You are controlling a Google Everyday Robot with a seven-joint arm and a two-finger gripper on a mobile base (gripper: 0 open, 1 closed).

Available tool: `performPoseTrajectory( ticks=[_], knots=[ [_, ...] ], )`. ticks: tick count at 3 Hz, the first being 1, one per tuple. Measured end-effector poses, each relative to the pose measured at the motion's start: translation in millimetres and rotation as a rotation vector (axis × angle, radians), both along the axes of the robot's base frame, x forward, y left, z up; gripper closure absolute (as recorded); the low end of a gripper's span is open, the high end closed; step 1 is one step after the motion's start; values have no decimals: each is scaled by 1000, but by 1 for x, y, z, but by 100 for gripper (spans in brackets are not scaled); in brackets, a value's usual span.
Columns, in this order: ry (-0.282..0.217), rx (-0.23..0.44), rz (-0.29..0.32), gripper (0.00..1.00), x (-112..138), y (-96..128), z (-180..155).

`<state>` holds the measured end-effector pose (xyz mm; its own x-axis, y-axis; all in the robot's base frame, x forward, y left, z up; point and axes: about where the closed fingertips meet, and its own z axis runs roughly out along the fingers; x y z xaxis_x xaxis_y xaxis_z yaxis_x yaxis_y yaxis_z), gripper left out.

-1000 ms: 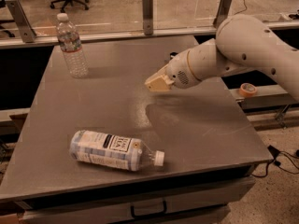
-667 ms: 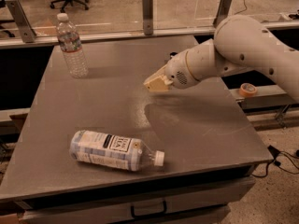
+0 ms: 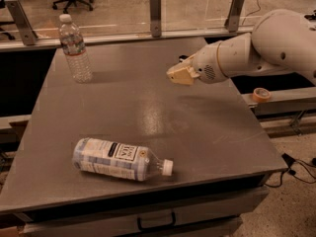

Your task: Move rxbar blueberry near blue plastic bottle

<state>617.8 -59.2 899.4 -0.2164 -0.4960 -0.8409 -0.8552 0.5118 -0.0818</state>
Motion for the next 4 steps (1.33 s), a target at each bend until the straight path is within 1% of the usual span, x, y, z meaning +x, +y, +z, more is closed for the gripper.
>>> performPoseTrajectory(
  ticks=[1, 2, 3, 4],
  knots=[
    [-43, 48, -48, 12, 25, -26, 9],
    [-50, 81, -64, 0, 53, -38, 5],
    [-38, 98, -78, 0, 80, -47, -7],
    [-23, 101, -97, 0, 99, -55, -21]
  ],
)
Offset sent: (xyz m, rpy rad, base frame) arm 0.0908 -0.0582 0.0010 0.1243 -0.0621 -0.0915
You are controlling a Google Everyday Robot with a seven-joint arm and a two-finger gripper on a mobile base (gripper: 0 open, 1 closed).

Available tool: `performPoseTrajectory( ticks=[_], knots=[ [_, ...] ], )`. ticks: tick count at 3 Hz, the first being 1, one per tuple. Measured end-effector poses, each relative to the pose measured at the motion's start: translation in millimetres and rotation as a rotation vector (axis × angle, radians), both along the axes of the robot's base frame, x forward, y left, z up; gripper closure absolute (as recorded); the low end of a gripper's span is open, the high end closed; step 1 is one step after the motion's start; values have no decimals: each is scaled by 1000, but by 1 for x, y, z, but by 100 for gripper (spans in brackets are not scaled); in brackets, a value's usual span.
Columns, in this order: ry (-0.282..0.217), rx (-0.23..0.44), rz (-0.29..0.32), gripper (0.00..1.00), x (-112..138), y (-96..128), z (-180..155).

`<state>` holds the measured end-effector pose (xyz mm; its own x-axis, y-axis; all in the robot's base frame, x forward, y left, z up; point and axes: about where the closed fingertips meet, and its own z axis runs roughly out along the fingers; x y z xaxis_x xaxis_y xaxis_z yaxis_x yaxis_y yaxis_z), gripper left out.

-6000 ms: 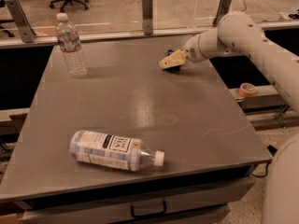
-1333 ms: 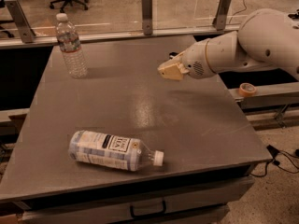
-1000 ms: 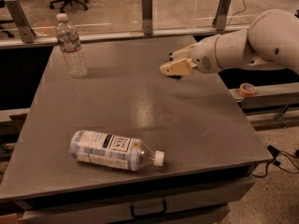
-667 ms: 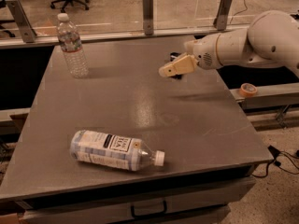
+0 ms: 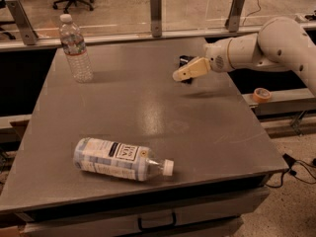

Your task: Move rxbar blueberry near blue plastic bottle

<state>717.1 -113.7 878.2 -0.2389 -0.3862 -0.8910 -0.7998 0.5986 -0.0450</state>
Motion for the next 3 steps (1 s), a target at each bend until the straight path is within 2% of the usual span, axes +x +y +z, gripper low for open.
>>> performPoseTrajectory(
  ticks=[1, 3],
  knots=[
    [13, -10, -21, 16, 13, -5, -14],
    [39, -26, -55, 62, 23, -13, -36]
  ],
)
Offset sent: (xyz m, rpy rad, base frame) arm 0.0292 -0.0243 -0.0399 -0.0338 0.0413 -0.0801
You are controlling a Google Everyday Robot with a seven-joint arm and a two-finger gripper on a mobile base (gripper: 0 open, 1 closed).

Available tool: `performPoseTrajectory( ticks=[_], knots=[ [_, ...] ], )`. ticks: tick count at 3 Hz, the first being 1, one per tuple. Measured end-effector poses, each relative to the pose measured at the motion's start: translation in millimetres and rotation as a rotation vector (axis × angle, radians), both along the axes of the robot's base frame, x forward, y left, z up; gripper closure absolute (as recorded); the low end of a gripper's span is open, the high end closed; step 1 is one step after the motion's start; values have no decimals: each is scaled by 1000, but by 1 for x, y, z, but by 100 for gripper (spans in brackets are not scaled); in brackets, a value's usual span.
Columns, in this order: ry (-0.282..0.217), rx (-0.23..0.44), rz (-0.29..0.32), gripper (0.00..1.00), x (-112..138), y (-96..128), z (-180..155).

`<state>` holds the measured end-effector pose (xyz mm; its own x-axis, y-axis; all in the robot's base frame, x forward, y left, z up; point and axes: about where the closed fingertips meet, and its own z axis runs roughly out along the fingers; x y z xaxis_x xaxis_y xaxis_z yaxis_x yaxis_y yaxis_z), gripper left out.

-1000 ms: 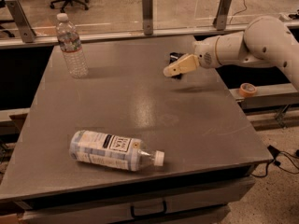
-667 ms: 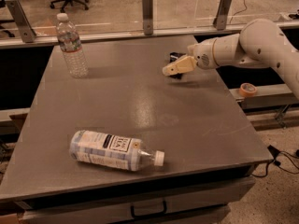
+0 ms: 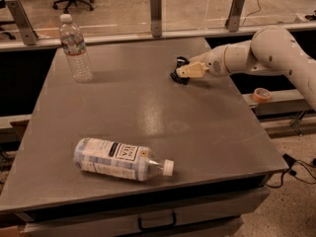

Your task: Move rxbar blueberry near blue plastic bottle

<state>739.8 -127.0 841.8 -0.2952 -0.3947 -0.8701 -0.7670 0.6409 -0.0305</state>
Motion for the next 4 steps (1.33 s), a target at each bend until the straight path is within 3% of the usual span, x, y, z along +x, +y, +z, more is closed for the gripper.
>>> performPoseTrajectory(
  ticks=[1, 2, 4],
  knots=[
    [-4, -5, -8, 85, -1, -1, 0],
    [-4, -5, -8, 100, -1, -1, 2],
    [-4, -5, -7, 100, -1, -1, 3]
  ],
)
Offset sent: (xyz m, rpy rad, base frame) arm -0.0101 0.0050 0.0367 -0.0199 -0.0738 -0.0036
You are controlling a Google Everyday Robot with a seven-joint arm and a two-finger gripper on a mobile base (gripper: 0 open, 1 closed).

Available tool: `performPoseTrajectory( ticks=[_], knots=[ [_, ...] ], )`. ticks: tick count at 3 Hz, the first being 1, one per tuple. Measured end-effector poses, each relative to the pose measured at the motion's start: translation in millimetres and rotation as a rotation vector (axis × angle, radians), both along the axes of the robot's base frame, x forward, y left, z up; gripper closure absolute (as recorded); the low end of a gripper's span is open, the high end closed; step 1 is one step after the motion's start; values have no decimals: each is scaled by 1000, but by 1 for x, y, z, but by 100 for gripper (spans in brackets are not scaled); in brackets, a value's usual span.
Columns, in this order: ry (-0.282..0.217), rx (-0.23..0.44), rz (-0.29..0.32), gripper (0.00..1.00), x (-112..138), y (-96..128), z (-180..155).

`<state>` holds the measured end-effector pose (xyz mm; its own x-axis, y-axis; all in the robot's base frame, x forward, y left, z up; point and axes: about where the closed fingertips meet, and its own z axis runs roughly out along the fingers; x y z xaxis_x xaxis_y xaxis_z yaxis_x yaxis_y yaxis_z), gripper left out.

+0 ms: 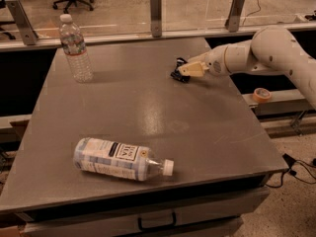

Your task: Move rxbar blueberry near blue plastic bottle

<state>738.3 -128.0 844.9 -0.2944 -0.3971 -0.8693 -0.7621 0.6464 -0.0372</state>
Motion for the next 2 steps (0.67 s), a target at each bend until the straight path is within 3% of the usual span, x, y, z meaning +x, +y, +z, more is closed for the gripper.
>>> performPoseTrajectory(
  ticks=[2],
  knots=[
    [0, 0, 0, 100, 0, 0, 1]
  ],
)
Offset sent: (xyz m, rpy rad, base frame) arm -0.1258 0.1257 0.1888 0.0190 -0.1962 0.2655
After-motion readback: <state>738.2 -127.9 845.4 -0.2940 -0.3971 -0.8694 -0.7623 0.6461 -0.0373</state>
